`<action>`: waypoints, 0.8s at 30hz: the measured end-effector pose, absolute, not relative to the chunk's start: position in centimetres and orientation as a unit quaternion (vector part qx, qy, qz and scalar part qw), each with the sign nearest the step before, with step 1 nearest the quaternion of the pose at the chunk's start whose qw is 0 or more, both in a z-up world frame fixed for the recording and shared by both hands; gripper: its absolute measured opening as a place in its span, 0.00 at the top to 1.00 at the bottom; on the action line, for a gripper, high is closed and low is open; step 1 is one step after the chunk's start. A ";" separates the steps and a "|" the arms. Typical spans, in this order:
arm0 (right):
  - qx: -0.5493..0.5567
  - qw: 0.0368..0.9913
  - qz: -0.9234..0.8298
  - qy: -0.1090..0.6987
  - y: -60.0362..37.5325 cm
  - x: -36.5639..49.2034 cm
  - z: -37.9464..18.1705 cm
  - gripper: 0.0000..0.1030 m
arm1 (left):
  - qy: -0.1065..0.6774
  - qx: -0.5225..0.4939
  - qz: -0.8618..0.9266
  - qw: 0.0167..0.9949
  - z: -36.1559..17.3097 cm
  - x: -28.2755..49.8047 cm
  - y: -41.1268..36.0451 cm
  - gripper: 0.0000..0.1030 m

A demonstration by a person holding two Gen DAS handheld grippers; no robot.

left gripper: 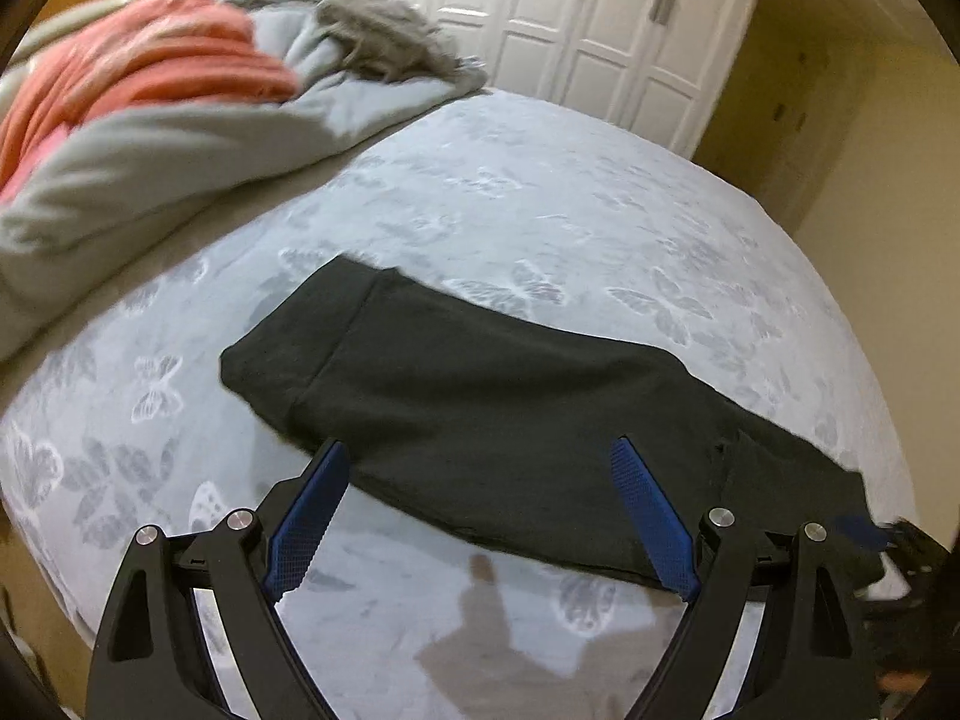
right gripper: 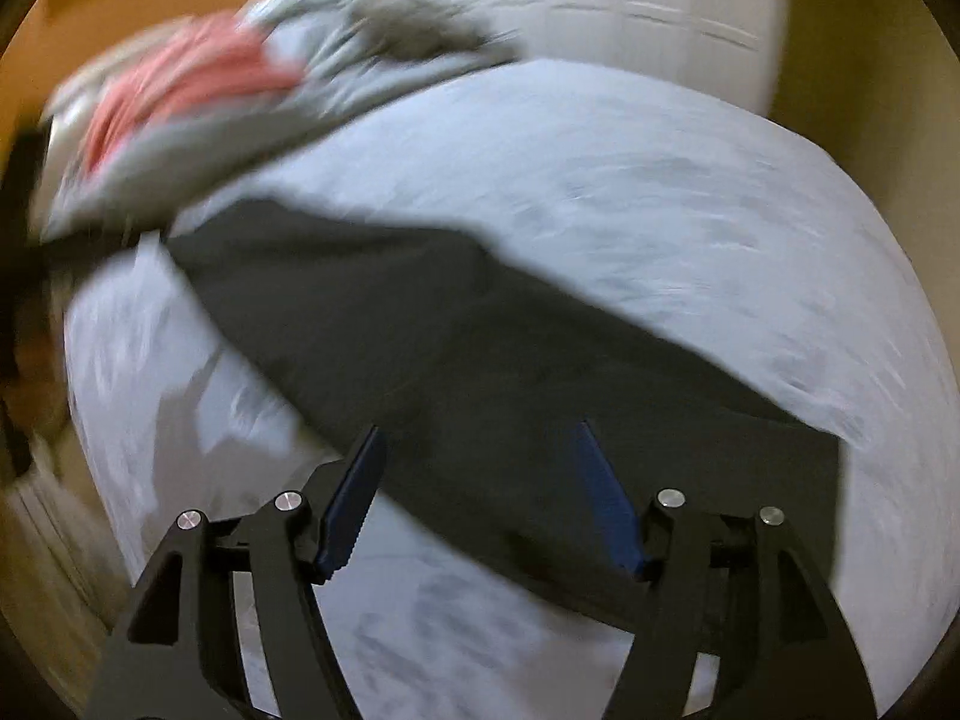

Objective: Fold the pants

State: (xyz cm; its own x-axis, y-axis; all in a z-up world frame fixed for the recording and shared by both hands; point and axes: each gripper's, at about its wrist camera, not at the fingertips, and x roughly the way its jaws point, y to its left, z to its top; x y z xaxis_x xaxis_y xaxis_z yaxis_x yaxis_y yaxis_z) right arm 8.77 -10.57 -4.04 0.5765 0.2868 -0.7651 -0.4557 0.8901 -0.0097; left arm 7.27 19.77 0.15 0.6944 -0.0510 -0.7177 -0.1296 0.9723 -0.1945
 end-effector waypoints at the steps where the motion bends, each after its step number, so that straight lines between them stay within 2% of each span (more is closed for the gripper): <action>1: -0.123 0.875 0.212 0.418 -8.8 9.1 -5.3 0.40 | 0.388 -0.105 0.019 0.915 0.2 7.2 19.2 0.16; 2: -0.128 0.871 0.212 0.424 -7.9 9.6 -6.1 0.41 | 0.388 -0.096 0.016 0.917 0.1 7.1 18.7 0.16; 4: -0.120 0.862 0.209 0.445 -6.7 11.0 -8.0 0.60 | 0.392 -0.086 0.011 0.916 -0.3 7.0 18.3 0.16; 7: -0.113 0.857 0.204 0.460 -6.1 12.3 -10.1 0.68 | 0.408 -0.084 0.003 0.909 -1.2 7.1 18.4 0.16; 8: -0.116 0.859 0.205 0.454 -6.1 12.3 -10.1 0.74 | 0.412 -0.084 0.003 0.907 -1.4 7.1 18.6 0.16; 9: -0.113 0.861 0.203 0.452 -6.2 12.2 -9.8 0.92 | 0.414 -0.084 0.004 0.906 -1.5 7.2 18.7 0.16; 12: -0.075 0.869 0.209 0.441 -7.2 12.1 -7.7 0.92 | 0.417 -0.093 0.008 0.904 -1.7 7.0 19.7 0.16; 16: -0.017 0.911 0.196 0.363 -9.2 11.3 -0.7 0.92 | 0.410 -0.117 0.015 0.904 -1.3 6.8 21.1 0.16; 18: -0.009 0.916 0.200 0.347 -8.8 11.8 0.8 0.91 | 0.408 -0.128 0.019 0.904 -1.1 7.1 21.6 0.16; 20: -0.020 0.899 0.220 0.378 -6.9 13.2 -1.0 0.80 | 0.409 -0.131 0.024 0.903 -1.1 7.5 21.8 0.16; 21: -0.032 0.886 0.226 0.403 -6.0 14.0 -2.7 0.71 | 0.409 -0.130 0.025 0.903 -1.1 7.7 22.0 0.16; 22: -0.056 0.872 0.218 0.436 -5.4 14.6 -4.9 0.71 | 0.408 -0.133 0.028 0.903 -1.1 7.7 22.4 0.16; 24: -0.068 0.877 0.190 0.435 -7.2 14.0 -5.6 0.71 | 0.402 -0.149 0.035 0.903 -1.0 7.6 23.7 0.16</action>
State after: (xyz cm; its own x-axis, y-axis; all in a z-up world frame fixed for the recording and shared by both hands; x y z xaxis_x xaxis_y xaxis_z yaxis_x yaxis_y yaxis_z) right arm 14.04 -7.21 -5.62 0.5486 0.2744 -0.7898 -0.3926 0.9186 0.0465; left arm 7.60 23.68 -0.97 0.6741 -0.0568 -0.7365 -0.1832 0.9531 -0.2411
